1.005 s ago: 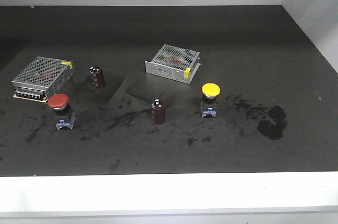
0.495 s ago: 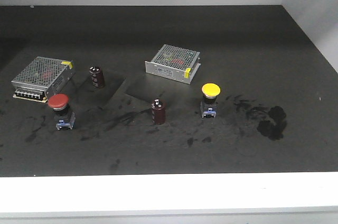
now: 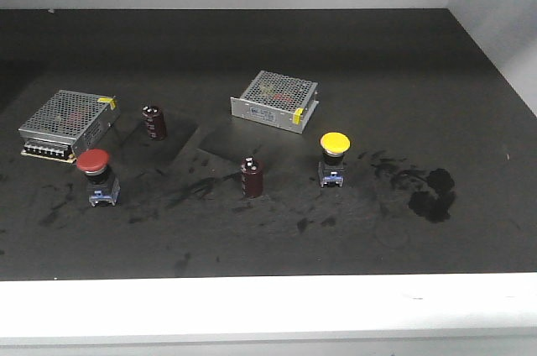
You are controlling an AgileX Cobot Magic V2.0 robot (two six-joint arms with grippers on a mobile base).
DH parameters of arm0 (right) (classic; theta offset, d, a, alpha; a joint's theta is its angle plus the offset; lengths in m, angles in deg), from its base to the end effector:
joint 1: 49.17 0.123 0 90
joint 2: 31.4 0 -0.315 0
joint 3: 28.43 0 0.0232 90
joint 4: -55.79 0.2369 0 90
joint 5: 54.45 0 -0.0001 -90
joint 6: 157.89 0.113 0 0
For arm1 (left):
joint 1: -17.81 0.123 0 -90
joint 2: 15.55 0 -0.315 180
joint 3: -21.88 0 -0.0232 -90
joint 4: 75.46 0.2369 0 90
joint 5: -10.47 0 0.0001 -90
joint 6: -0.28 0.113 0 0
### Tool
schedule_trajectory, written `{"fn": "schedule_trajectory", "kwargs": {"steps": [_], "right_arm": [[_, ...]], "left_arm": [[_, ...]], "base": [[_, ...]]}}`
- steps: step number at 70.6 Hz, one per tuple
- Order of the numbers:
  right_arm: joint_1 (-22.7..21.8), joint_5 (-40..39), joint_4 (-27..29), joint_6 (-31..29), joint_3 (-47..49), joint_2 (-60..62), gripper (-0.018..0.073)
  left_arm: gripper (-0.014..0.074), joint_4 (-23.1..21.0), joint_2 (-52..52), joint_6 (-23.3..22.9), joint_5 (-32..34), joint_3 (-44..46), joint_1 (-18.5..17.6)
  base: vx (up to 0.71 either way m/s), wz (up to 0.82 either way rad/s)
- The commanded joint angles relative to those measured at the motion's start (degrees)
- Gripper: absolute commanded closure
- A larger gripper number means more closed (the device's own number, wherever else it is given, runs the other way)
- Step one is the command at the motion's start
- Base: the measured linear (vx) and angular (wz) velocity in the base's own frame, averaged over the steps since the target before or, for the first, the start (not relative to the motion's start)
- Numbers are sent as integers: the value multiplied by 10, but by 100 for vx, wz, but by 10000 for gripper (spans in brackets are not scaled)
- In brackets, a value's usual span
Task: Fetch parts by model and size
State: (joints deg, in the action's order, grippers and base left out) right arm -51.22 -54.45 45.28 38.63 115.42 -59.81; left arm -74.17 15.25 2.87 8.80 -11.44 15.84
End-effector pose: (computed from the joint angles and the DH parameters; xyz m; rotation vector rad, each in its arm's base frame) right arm 0.0290 -0.0011 0.4440 0.0792 1.1242 0.0616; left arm 0.0355 -0.0011 0.4548 0.0580 1.1468 0.0300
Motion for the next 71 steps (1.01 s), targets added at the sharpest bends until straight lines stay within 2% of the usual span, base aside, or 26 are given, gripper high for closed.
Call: {"fn": "schedule_trajectory", "kwargs": {"steps": [1,9,16,25,33,40,45,59,66,71], "right_arm": [[0,-17,-4,-1,56,-71,564],[0,-12,-4,-1,76,-133,564],[0,0,-4,-1,76,-174,561],[0,62,-4,-1,76,-213,546],[0,128,-4,-1,76,-235,484],[0,163,2,-1,75,-246,386],[0,181,5,-1,74,-249,300],[0,224,13,-6,74,-250,-50],[0,251,17,-13,74,-250,-170],[0,265,28,-26,74,-250,-167]], "left_arm": [[603,2,74,-3,24,53,-1],[599,2,131,-3,24,73,-1],[585,-3,165,-4,-2,74,-1],[536,-3,197,-4,-83,74,-1],[444,-3,218,-4,-167,74,-1],[335,-3,229,-4,-216,73,-1],[223,-3,236,-4,-238,73,-1],[-49,-5,240,-11,-276,73,-1],[-125,-7,240,-26,-282,73,-1],[-133,-7,240,-29,-286,73,-1]], "base": [[0,0],[0,0],[0,0],[0,0],[0,0],[0,0],[0,0],[0,0],[0,0],[0,0]]}}
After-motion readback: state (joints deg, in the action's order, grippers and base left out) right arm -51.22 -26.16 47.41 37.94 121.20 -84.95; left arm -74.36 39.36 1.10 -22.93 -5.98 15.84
